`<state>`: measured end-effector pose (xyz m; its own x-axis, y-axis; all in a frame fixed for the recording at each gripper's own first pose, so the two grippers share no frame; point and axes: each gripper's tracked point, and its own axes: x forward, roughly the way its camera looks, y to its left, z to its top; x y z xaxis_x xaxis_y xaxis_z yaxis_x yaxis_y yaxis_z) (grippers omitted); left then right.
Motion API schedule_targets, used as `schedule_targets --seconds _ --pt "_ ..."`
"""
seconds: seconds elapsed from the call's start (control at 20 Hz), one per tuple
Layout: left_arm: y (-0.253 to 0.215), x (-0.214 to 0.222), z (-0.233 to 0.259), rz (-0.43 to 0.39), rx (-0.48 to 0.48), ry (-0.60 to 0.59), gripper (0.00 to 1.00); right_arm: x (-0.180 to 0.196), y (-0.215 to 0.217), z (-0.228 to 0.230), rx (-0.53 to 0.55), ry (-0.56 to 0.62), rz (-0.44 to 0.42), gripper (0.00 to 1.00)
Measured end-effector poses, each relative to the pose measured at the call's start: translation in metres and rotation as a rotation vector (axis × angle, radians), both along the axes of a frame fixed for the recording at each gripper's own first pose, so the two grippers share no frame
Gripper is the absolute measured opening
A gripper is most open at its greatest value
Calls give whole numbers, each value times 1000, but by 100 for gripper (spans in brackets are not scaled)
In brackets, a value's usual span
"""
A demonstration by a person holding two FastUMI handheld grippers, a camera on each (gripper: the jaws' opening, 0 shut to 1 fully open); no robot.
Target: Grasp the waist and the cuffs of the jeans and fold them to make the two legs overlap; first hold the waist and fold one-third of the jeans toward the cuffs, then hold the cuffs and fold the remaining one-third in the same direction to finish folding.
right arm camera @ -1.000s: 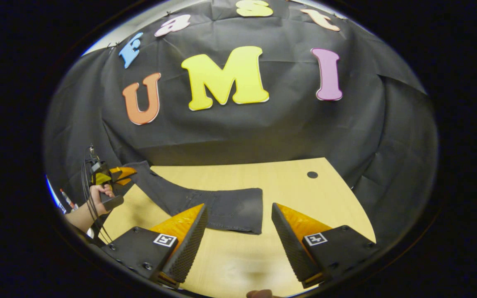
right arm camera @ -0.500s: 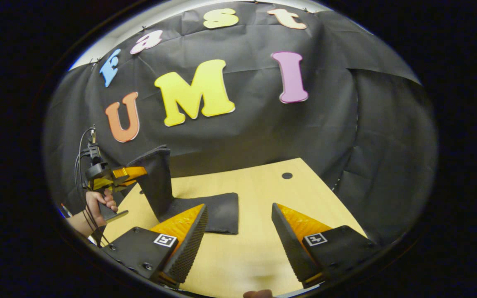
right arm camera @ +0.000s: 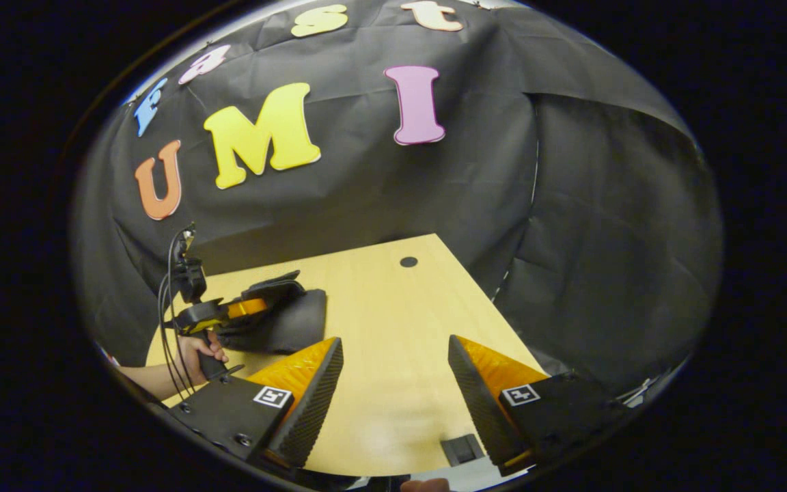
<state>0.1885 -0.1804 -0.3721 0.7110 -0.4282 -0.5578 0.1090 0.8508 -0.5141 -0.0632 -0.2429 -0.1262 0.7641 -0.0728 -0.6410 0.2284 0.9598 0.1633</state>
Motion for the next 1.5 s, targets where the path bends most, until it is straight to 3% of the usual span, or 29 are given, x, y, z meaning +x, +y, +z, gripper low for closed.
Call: schedule_targets --seconds 0.2,0.35,0.45,0.65,0.85,0.9,1.05,1.15,1.2,1.3,1.4,1.45,1.5 --pt "-9 -6 -37 28 44 63 9 -2 -10 -10 -5 31 10 92" --pt "-8 -5 -38 74 51 78 16 3 -6 -15 17 37 27 93" --pt "-18 -8 -32 33 62 73 17 6 0 -17 31 33 45 93" --pt "-32 -20 -13 -39 156 15 100 15 11 -12 46 10 75 96" --pt "-22 -15 7 -34 161 -19 100 33 22 1 57 -44 93 92" --pt "-13 -15 25 -16 163 -45 100 42 27 8 64 -65 99 96" --pt "32 -8 86 45 195 -154 100 75 55 33 78 -139 144 92" --pt "69 -10 134 100 224 -244 99 102 75 61 39 -218 192 95" --pt "88 -15 160 129 235 -290 99 116 88 79 14 -267 219 92" --pt "122 -33 210 184 264 -377 99 139 114 119 -39 -378 253 92" --pt "151 -55 256 226 284 -478 98 153 144 154 -80 -482 281 99" --pt "169 -69 285 247 299 -537 98 153 161 166 -82 -524 309 92" --pt "184 -84 311 265 318 -592 98 151 179 175 -77 -551 335 92"
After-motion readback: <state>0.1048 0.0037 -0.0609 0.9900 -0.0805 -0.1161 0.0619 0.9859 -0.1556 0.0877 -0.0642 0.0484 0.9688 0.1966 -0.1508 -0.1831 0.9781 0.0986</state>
